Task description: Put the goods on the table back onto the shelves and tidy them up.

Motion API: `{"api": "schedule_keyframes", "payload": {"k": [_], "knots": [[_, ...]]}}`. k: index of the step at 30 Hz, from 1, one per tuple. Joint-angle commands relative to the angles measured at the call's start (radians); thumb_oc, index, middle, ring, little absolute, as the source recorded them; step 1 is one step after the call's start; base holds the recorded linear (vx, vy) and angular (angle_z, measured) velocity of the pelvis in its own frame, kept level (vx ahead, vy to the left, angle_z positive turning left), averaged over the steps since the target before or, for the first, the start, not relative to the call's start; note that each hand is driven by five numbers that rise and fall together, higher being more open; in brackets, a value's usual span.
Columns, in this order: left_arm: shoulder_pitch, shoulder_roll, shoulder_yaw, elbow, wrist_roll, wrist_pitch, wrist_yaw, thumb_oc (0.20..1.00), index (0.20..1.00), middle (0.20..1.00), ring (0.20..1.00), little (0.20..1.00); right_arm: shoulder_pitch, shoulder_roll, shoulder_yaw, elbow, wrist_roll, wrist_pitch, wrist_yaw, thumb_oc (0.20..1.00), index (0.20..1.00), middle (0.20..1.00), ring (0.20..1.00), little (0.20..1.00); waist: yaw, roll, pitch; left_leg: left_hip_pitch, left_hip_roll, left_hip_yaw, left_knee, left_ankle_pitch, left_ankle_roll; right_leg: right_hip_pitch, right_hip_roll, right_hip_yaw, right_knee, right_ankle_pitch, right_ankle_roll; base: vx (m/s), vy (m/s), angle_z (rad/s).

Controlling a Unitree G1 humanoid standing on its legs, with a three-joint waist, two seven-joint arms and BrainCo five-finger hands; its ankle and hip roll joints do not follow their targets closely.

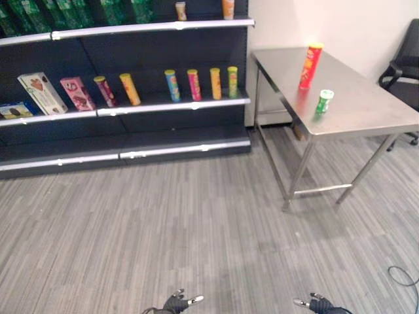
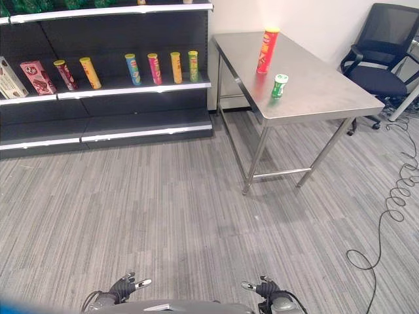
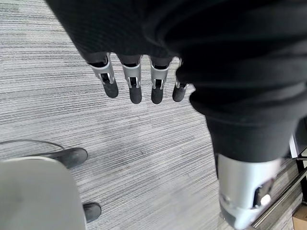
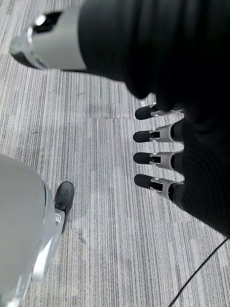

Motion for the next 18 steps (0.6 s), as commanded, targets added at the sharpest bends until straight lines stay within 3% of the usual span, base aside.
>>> {"api": "schedule_keyframes", "payload": {"k": [1,14,18], "knots": [[-0.065,0.018,-0.024,0.025,0.04,-0.03,0.002,1.0,1.0,1.0,1.0,1.0,-0.056,-0.03,0.057,0.005,0.007,-0.035,0.014,1.0,1.0,1.0,1.0,1.0,-0.03,-0.033,0.0,-0.005,0.057,0.005,0.033,-0.042,-0.076,0.009,-0.109,-0.007,0.05,-0.101,0.127,0.0,0.0,0.0],[-0.069,0.022,-0.019,0.032,0.04,-0.032,0.006,1.0,1.0,1.0,1.0,1.0,-0.071,-0.039,0.055,0.023,-0.008,-0.026,0.015,1.0,1.0,1.0,1.0,1.0,-0.016,-0.036,0.009,-0.045,0.022,-0.006,0.053,-0.063,-0.042,-0.035,-0.137,0.016,0.064,-0.083,0.152,0.0,0.066,-0.03],[-0.076,0.027,-0.023,0.039,0.057,-0.031,0.007,1.0,1.0,1.0,1.0,1.0,-0.089,-0.04,0.054,0.024,-0.014,-0.021,0.017,1.0,1.0,1.0,1.0,1.0,-0.006,-0.035,0.019,-0.075,-0.012,-0.02,0.072,-0.081,-0.011,-0.104,-0.163,0.036,0.154,-0.083,0.177,-0.01,0.156,-0.15]]}}
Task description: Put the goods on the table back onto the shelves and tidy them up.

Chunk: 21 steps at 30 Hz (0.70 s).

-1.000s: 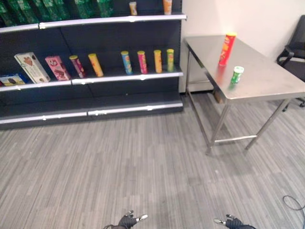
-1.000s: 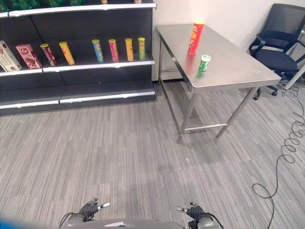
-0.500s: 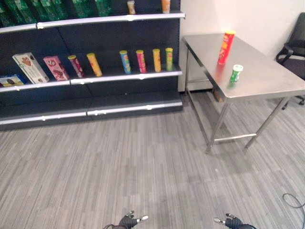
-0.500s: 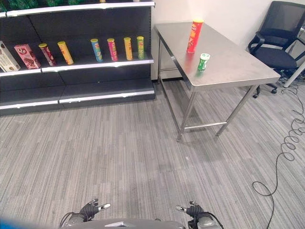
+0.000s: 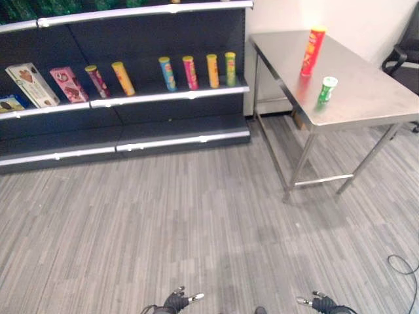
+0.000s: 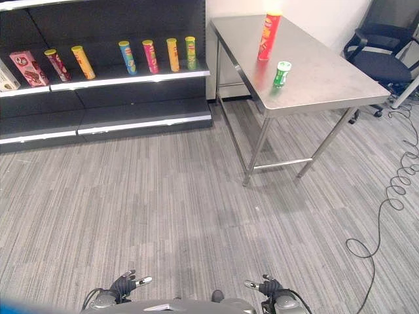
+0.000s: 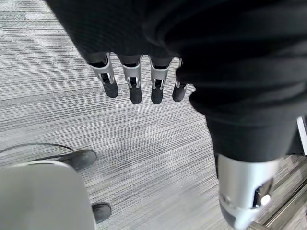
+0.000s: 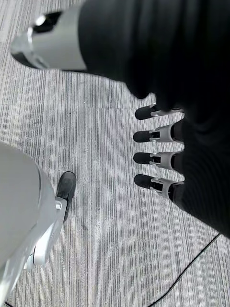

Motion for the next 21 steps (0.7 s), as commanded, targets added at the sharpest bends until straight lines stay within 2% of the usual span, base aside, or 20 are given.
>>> {"api": "schedule_keyframes", "payload": {"k": [1,2,3,5,7,9,11,13,15,16,17,18,20,21], "knots": [[-0.057,0.028,-0.029,0.038,0.069,-0.029,0.002,1.0,1.0,1.0,1.0,1.0,-0.058,-0.016,0.047,0.022,-0.004,-0.022,-0.001,1.0,1.0,1.0,1.0,1.0,-0.011,-0.043,-0.008,-0.036,-0.01,-0.046,0.079,-0.088,-0.003,-0.06,-0.162,0.007,0.176,-0.105,0.171,0.03,0.219,-0.13],[-0.056,0.036,-0.032,0.039,0.087,-0.026,-0.005,1.0,1.0,1.0,1.0,1.0,-0.054,-0.014,0.043,0.016,0.001,-0.023,0.006,1.0,1.0,1.0,1.0,1.0,-0.015,-0.042,0.0,-0.017,-0.023,-0.05,0.075,-0.099,0.011,-0.121,-0.177,0.016,0.307,-0.084,0.183,0.03,0.23,-0.21],[-0.063,0.038,-0.035,0.036,0.09,-0.024,-0.004,1.0,1.0,1.0,1.0,1.0,-0.054,-0.017,0.038,0.015,0.003,-0.023,0.007,1.0,1.0,1.0,1.0,1.0,-0.02,-0.043,0.013,-0.007,-0.032,-0.052,0.075,-0.103,0.022,-0.154,-0.187,0.021,0.384,-0.028,0.195,0.03,0.213,-0.23],[-0.073,0.041,-0.042,0.028,0.099,-0.022,-0.005,1.0,1.0,1.0,1.0,1.0,-0.048,-0.018,0.032,0.016,0.006,-0.022,0.005,1.0,1.0,1.0,1.0,1.0,-0.033,-0.038,0.034,0.028,-0.041,-0.055,0.06,-0.108,0.035,-0.223,-0.19,0.03,0.534,0.043,0.196,0.06,0.149,-0.04],[-0.082,0.042,-0.057,0.011,0.107,-0.025,-0.008,1.0,1.0,1.0,1.0,1.0,-0.034,-0.023,0.024,0.012,0.013,-0.023,0.005,1.0,1.0,1.0,1.0,1.0,-0.054,-0.024,0.045,0.06,-0.03,-0.067,0.047,-0.118,0.034,-0.297,-0.173,0.028,0.596,0.04,0.174,0.18,0.092,0.11],[-0.095,0.044,-0.072,-0.001,0.115,-0.027,-0.01,1.0,1.0,1.0,1.0,1.0,-0.029,-0.034,0.006,0.017,0.034,-0.023,0.003,1.0,1.0,1.0,1.0,1.0,-0.075,-0.021,0.05,0.083,-0.029,-0.077,0.043,-0.138,0.028,-0.34,-0.155,0.019,0.514,0.025,0.167,0.25,0.02,0.13],[-0.111,0.045,-0.085,-0.019,0.116,-0.027,-0.012,1.0,1.0,1.0,1.0,1.0,-0.028,-0.045,-0.007,0.026,0.044,-0.022,0.002,1.0,1.0,1.0,1.0,1.0,-0.097,-0.025,0.061,0.115,-0.031,-0.099,0.04,-0.165,0.021,-0.348,-0.133,0.002,0.378,0.017,0.17,0.28,-0.045,0.07],[-0.13,0.045,-0.095,-0.014,0.122,-0.029,-0.01,1.0,1.0,1.0,1.0,1.0,-0.028,-0.049,-0.011,0.04,0.042,-0.02,0.0,1.0,1.0,1.0,1.0,1.0,-0.117,-0.041,0.061,0.147,-0.04,-0.115,0.037,-0.19,0.011,-0.375,-0.122,-0.011,0.204,0.042,0.183,0.34,-0.072,0.13],[-0.142,0.043,-0.096,-0.006,0.127,-0.028,-0.011,1.0,1.0,1.0,1.0,1.0,-0.03,-0.05,-0.017,0.052,0.038,-0.016,0.0,1.0,1.0,1.0,1.0,1.0,-0.133,-0.043,0.063,0.192,-0.034,-0.131,0.031,-0.214,-0.005,-0.382,-0.108,-0.058,0.072,0.067,0.199,0.33,-0.07,0.19],[-0.142,0.042,-0.096,-0.006,0.127,-0.028,-0.011,1.0,1.0,1.0,1.0,1.0,-0.03,-0.051,-0.017,0.052,0.038,-0.016,0.0,1.0,1.0,1.0,1.0,1.0,-0.134,-0.039,0.066,0.195,-0.029,-0.132,0.03,-0.216,-0.006,-0.376,-0.104,-0.062,0.068,0.068,0.199,0.37,-0.115,0.32],[-0.141,0.034,-0.092,0.0,0.122,-0.027,-0.013,1.0,1.0,1.0,1.0,1.0,-0.026,-0.049,-0.02,0.058,0.028,-0.016,-0.002,1.0,1.0,1.0,1.0,1.0,-0.136,-0.045,0.056,0.222,-0.023,-0.133,0.03,-0.234,-0.02,-0.387,-0.113,-0.148,0.027,0.079,0.206,0.5,-0.198,0.42],[-0.128,0.024,-0.093,0.005,0.123,-0.029,-0.02,1.0,1.0,1.0,1.0,1.0,-0.006,-0.053,-0.02,0.056,0.031,-0.019,0.001,1.0,1.0,1.0,1.0,1.0,-0.136,-0.049,0.036,0.237,-0.018,-0.139,0.042,-0.251,-0.03,-0.351,-0.114,-0.179,0.012,0.095,0.188,0.64,-0.264,0.46],[-0.117,0.012,-0.092,0.023,0.126,-0.025,-0.023,1.0,1.0,1.0,1.0,1.0,-0.002,-0.058,-0.017,0.05,0.027,-0.019,0.004,1.0,1.0,1.0,1.0,1.0,-0.142,-0.046,0.017,0.243,0.011,-0.139,0.098,-0.238,-0.05,-0.331,-0.091,-0.187,0.037,0.101,0.157,0.42,-0.184,0.4],[-0.117,0.012,-0.092,0.023,0.126,-0.025,-0.023,1.0,1.0,1.0,1.0,1.0,-0.002,-0.058,-0.017,0.05,0.027,-0.019,0.004,1.0,1.0,1.0,1.0,1.0,-0.142,-0.046,0.017,0.243,0.012,-0.139,0.098,-0.238,-0.051,-0.331,-0.091,-0.187,0.037,0.101,0.157,0.43,-0.187,0.49]]}}
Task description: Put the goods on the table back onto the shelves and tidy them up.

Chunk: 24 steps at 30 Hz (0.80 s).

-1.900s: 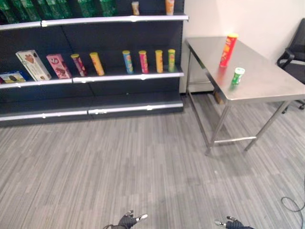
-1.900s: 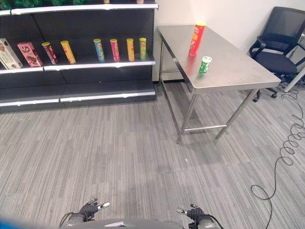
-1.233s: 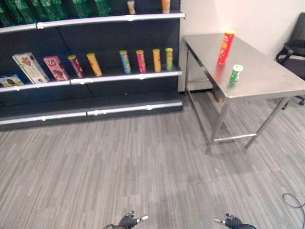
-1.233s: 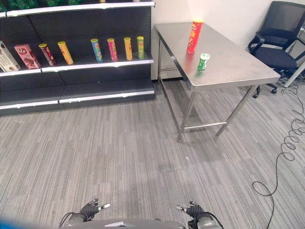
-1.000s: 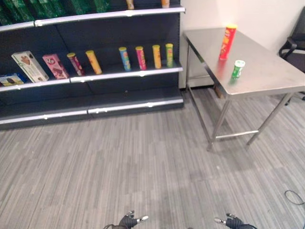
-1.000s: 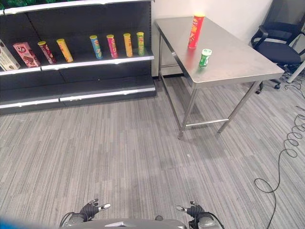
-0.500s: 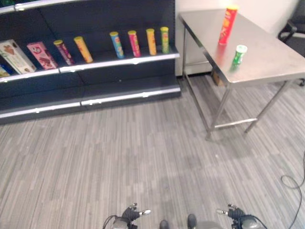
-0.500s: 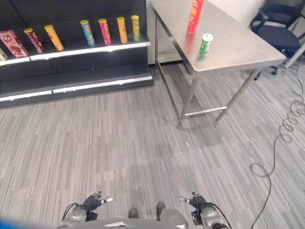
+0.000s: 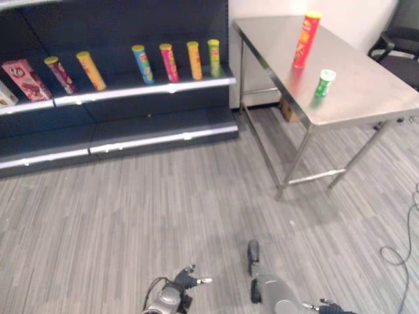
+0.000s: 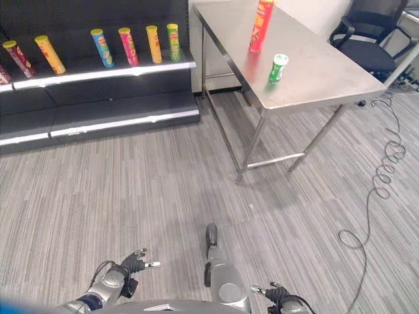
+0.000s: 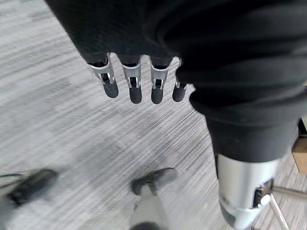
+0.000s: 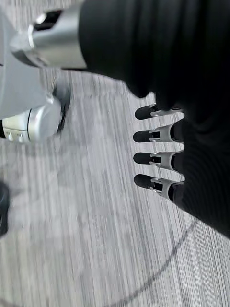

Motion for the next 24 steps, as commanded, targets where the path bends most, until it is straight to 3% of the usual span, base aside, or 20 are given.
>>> {"api": "schedule_keyframes", "payload": {"k": [1,4,6,8,9,11,12,14,16,18,19,22,24], "knots": [[-0.043,0.04,0.013,0.019,0.026,-0.018,-0.01,1.0,1.0,1.0,1.0,1.0,-0.063,-0.032,0.043,-0.005,0.012,-0.033,-0.006,1.0,1.0,1.0,1.0,1.0,-0.003,-0.029,0.011,0.011,0.031,-0.008,0.181,0.081,-0.116,0.054,0.015,0.03,-0.066,0.025,0.048,0.36,-0.163,0.5],[-0.049,0.037,-0.008,0.008,0.023,-0.019,-0.012,1.0,1.0,1.0,1.0,1.0,-0.064,-0.048,0.043,-0.035,0.05,-0.045,-0.008,1.0,1.0,1.0,1.0,1.0,-0.017,-0.015,-0.007,-0.023,0.076,0.027,0.298,0.231,-0.192,0.131,0.045,0.022,-0.084,-0.013,0.002,0.41,-0.179,0.35],[-0.05,0.038,0.003,-0.001,-0.004,-0.014,-0.009,1.0,1.0,1.0,1.0,1.0,-0.07,-0.06,0.042,-0.041,0.064,-0.05,-0.012,1.0,1.0,1.0,1.0,1.0,-0.015,-0.015,-0.017,-0.092,0.106,0.058,0.479,0.332,-0.234,0.2,0.068,0.022,-0.101,-0.064,-0.04,0.36,-0.207,0.08],[-0.05,0.041,0.015,-0.003,-0.021,-0.013,-0.006,1.0,1.0,1.0,1.0,1.0,-0.08,-0.067,0.044,-0.036,0.063,-0.049,-0.02,1.0,1.0,1.0,1.0,1.0,0.003,-0.036,-0.004,-0.175,0.123,0.089,0.662,0.385,-0.233,0.272,0.077,0.039,-0.113,-0.101,-0.07,0.31,-0.204,0.11],[-0.05,0.042,0.022,0.0,-0.035,-0.011,-0.004,1.0,1.0,1.0,1.0,1.0,-0.085,-0.067,0.048,-0.035,0.065,-0.049,-0.022,1.0,1.0,1.0,1.0,1.0,0.012,-0.048,0.004,-0.202,0.131,0.107,0.704,0.39,-0.212,0.3,0.073,0.046,-0.121,-0.111,-0.075,0.28,-0.17,0.14],[-0.046,0.04,0.042,0.006,-0.069,-0.006,0.003,1.0,1.0,1.0,1.0,1.0,-0.089,-0.064,0.059,-0.047,0.074,-0.049,-0.026,1.0,1.0,1.0,1.0,1.0,0.033,-0.069,0.018,-0.255,0.144,0.139,0.731,0.361,-0.171,0.347,0.066,0.064,-0.131,-0.132,-0.081,0.21,-0.11,-0.21],[-0.046,0.04,0.042,0.006,-0.069,-0.006,0.003,1.0,1.0,1.0,1.0,1.0,-0.089,-0.064,0.059,-0.047,0.074,-0.049,-0.026,1.0,1.0,1.0,1.0,1.0,0.035,-0.067,0.021,-0.253,0.148,0.14,0.735,0.357,-0.171,0.351,0.069,0.065,-0.132,-0.131,-0.081,0.17,-0.063,-0.39],[-0.026,0.044,0.066,0.013,-0.082,-0.009,0.013,1.0,1.0,1.0,1.0,1.0,-0.089,-0.046,0.082,-0.046,0.059,-0.045,-0.023,1.0,1.0,1.0,1.0,1.0,0.076,-0.091,0.032,-0.351,0.135,0.149,0.64,0.267,-0.139,0.405,0.051,0.096,-0.144,-0.149,-0.067,0.3,-0.026,-0.42],[-0.016,0.048,0.074,0.023,-0.079,-0.011,0.02,1.0,1.0,1.0,1.0,1.0,-0.086,-0.035,0.091,-0.039,0.045,-0.043,-0.021,1.0,1.0,1.0,1.0,1.0,0.095,-0.098,0.035,-0.407,0.131,0.134,0.513,0.243,-0.137,0.428,0.04,0.119,-0.15,-0.163,-0.054,0.28,0.045,-0.25],[-0.008,0.053,0.08,0.028,-0.079,-0.014,0.026,1.0,1.0,1.0,1.0,1.0,-0.087,-0.027,0.094,-0.03,0.038,-0.041,-0.023,1.0,1.0,1.0,1.0,1.0,0.123,-0.089,0.046,-0.444,0.116,0.077,0.325,0.258,-0.141,0.466,0.043,0.151,-0.155,-0.187,-0.04,0.32,0.125,-0.49],[-0.002,0.057,0.085,0.038,-0.078,-0.018,0.03,1.0,1.0,1.0,1.0,1.0,-0.078,-0.023,0.093,-0.017,0.026,-0.042,-0.023,1.0,1.0,1.0,1.0,1.0,0.145,-0.068,0.051,-0.447,0.115,-0.036,0.146,0.335,-0.164,0.494,0.056,0.193,-0.155,-0.204,-0.033,0.38,0.162,-0.77],[-0.002,0.055,0.085,0.051,-0.075,-0.021,0.033,1.0,1.0,1.0,1.0,1.0,-0.064,-0.024,0.078,0.014,0.011,-0.037,-0.024,1.0,1.0,1.0,1.0,1.0,0.149,-0.052,0.055,-0.476,0.113,-0.143,0.04,0.378,-0.188,0.526,0.06,0.256,-0.148,-0.229,-0.029,0.31,0.138,-0.9],[0.006,0.05,0.089,0.06,-0.068,-0.02,0.027,1.0,1.0,1.0,1.0,1.0,-0.052,-0.024,0.066,0.031,-0.001,-0.033,-0.017,1.0,1.0,1.0,1.0,1.0,0.144,-0.035,0.039,-0.443,0.119,-0.148,0.01,0.383,-0.189,0.531,0.062,0.288,-0.139,-0.244,-0.024,0.25,0.198,-0.89]]}}
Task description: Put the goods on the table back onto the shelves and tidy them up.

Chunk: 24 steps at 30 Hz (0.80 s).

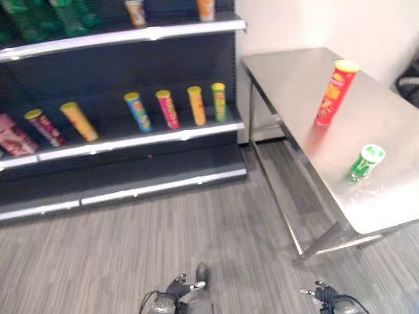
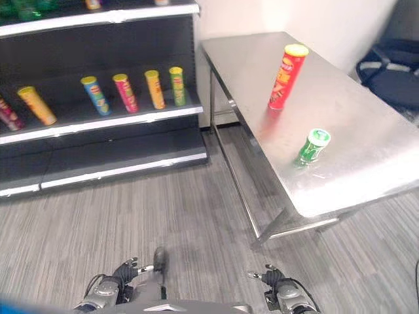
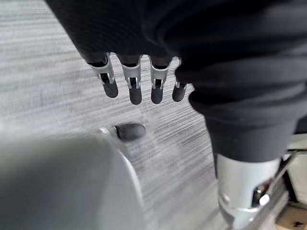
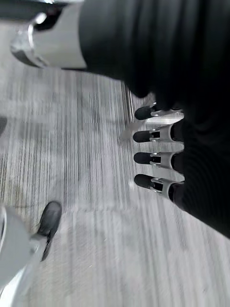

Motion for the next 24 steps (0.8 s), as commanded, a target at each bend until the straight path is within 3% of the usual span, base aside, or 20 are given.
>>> {"api": "schedule_keyframes", "payload": {"k": [1,3,4,5,6,8,10,12,13,16,19,21,22,23,24], "knots": [[0.009,0.018,-0.051,0.003,0.017,-0.021,0.009,1.0,1.0,1.0,1.0,1.0,0.034,-0.018,-0.015,-0.003,-0.026,-0.003,-0.006,1.0,1.0,1.0,1.0,1.0,0.022,-0.02,-0.003,0.076,0.047,0.062,0.03,0.095,-0.038,-0.11,0.01,0.078,0.022,0.009,0.041,0.25,0.247,-0.78],[0.011,0.021,-0.052,-0.001,0.02,-0.025,0.01,1.0,1.0,1.0,1.0,1.0,0.037,-0.016,-0.018,0.001,-0.027,-0.002,-0.004,1.0,1.0,1.0,1.0,1.0,0.023,-0.021,-0.008,0.085,0.046,0.081,0.038,0.092,-0.034,-0.111,-0.004,0.084,0.025,0.007,0.048,0.17,0.199,-0.69],[0.01,0.026,-0.049,-0.008,0.024,-0.028,0.012,1.0,1.0,1.0,1.0,1.0,0.034,-0.015,-0.024,-0.002,-0.03,0.002,0.0,1.0,1.0,1.0,1.0,1.0,0.023,-0.029,-0.023,0.092,0.036,0.127,0.062,0.067,-0.02,-0.117,-0.046,0.092,0.024,0.017,0.076,0.13,0.177,-0.64],[0.01,0.026,-0.049,-0.008,0.024,-0.028,0.012,1.0,1.0,1.0,1.0,1.0,0.034,-0.014,-0.024,-0.002,-0.03,0.002,0.0,1.0,1.0,1.0,1.0,1.0,0.025,-0.03,-0.023,0.093,0.035,0.13,0.063,0.066,-0.02,-0.117,-0.047,0.094,0.024,0.017,0.077,0.24,0.344,-0.9],[0.01,0.034,-0.046,-0.014,0.029,-0.031,0.018,1.0,1.0,1.0,1.0,1.0,0.029,-0.009,-0.029,-0.014,-0.024,0.004,0.003,1.0,1.0,1.0,1.0,1.0,0.027,-0.042,-0.037,0.106,0.017,0.176,0.08,0.033,0.004,-0.136,-0.088,0.111,0.045,0.026,0.104,0.17,0.253,-0.87],[0.005,0.041,-0.04,-0.02,0.027,-0.031,0.018,1.0,1.0,1.0,1.0,1.0,0.022,-0.005,-0.04,-0.012,-0.013,0.007,0.005,1.0,1.0,1.0,1.0,1.0,0.027,-0.046,-0.049,0.115,-0.003,0.21,0.091,0.004,0.03,-0.169,-0.12,0.122,0.084,0.032,0.129,0.17,0.285,-0.76],[0.001,0.048,-0.041,-0.023,0.029,-0.031,0.018,1.0,1.0,1.0,1.0,1.0,0.02,-0.002,-0.054,-0.009,-0.001,0.008,0.006,1.0,1.0,1.0,1.0,1.0,0.022,-0.045,-0.054,0.134,-0.024,0.235,0.087,-0.018,0.057,-0.204,-0.142,0.129,0.15,0.038,0.149,0.12,0.21,-0.51],[0.001,0.048,-0.041,-0.023,0.029,-0.031,0.018,1.0,1.0,1.0,1.0,1.0,0.02,-0.002,-0.055,-0.009,-0.001,0.008,0.006,1.0,1.0,1.0,1.0,1.0,0.023,-0.045,-0.055,0.134,-0.024,0.236,0.087,-0.019,0.057,-0.205,-0.142,0.13,0.152,0.037,0.15,0.06,0.143,-0.17],[-0.013,0.061,-0.041,-0.031,0.033,-0.027,0.015,1.0,1.0,1.0,1.0,1.0,0.014,-0.008,-0.08,-0.016,0.027,0.005,0.005,1.0,1.0,1.0,1.0,1.0,0.007,-0.039,-0.041,0.171,-0.047,0.259,0.071,-0.04,0.093,-0.29,-0.142,0.135,0.318,0.09,0.173,0.08,0.262,-0.02],[-0.025,0.075,-0.048,-0.035,0.041,-0.024,0.012,1.0,1.0,1.0,1.0,1.0,0.023,-0.022,-0.118,-0.019,0.06,0.001,0.0,1.0,1.0,1.0,1.0,1.0,-0.021,-0.031,-0.006,0.22,-0.05,0.287,0.047,-0.056,0.109,-0.383,-0.155,0.094,0.481,0.175,0.184,0.06,0.215,-0.15],[-0.026,0.082,-0.046,-0.035,0.045,-0.024,0.01,1.0,1.0,1.0,1.0,1.0,0.041,-0.034,-0.155,-0.012,0.084,-0.001,-0.006,1.0,1.0,1.0,1.0,1.0,-0.038,-0.033,-0.001,0.25,-0.051,0.299,0.034,-0.071,0.108,-0.397,-0.174,0.046,0.454,0.178,0.176,0.06,0.05,-0.04],[-0.026,0.085,-0.041,-0.03,0.047,-0.026,0.01,1.0,1.0,1.0,1.0,1.0,0.055,-0.051,-0.191,-0.016,0.113,-0.006,-0.013,1.0,1.0,1.0,1.0,1.0,-0.052,-0.036,-0.003,0.259,-0.048,0.309,0.032,-0.085,0.104,-0.408,-0.169,0.014,0.358,0.157,0.165,0.12,-0.038,0.05],[-0.037,0.093,-0.046,-0.014,0.061,-0.018,0.017,1.0,1.0,1.0,1.0,1.0,0.062,-0.078,-0.208,-0.004,0.13,-0.003,-0.026,1.0,1.0,1.0,1.0,1.0,-0.068,-0.048,-0.007,0.264,-0.048,0.321,0.031,-0.097,0.099,-0.425,-0.155,0.008,0.226,0.155,0.16,0.12,-0.072,-0.22],[-0.037,0.092,-0.046,-0.014,0.061,-0.018,0.017,1.0,1.0,1.0,1.0,1.0,0.061,-0.078,-0.208,-0.004,0.13,-0.003,-0.026,1.0,1.0,1.0,1.0,1.0,-0.069,-0.047,-0.004,0.268,-0.047,0.319,0.031,-0.098,0.099,-0.419,-0.153,0.006,0.222,0.155,0.16,0.15,-0.066,-0.33],[-0.035,0.088,-0.043,-0.017,0.053,-0.029,0.013,1.0,1.0,1.0,1.0,1.0,0.096,-0.085,-0.271,0.01,0.177,-0.015,-0.035,1.0,1.0,1.0,1.0,1.0,-0.079,-0.06,-0.015,0.267,-0.054,0.316,0.046,-0.11,0.1,-0.39,-0.15,0.042,0.154,0.154,0.169,0.14,-0.053,-0.19]]}}
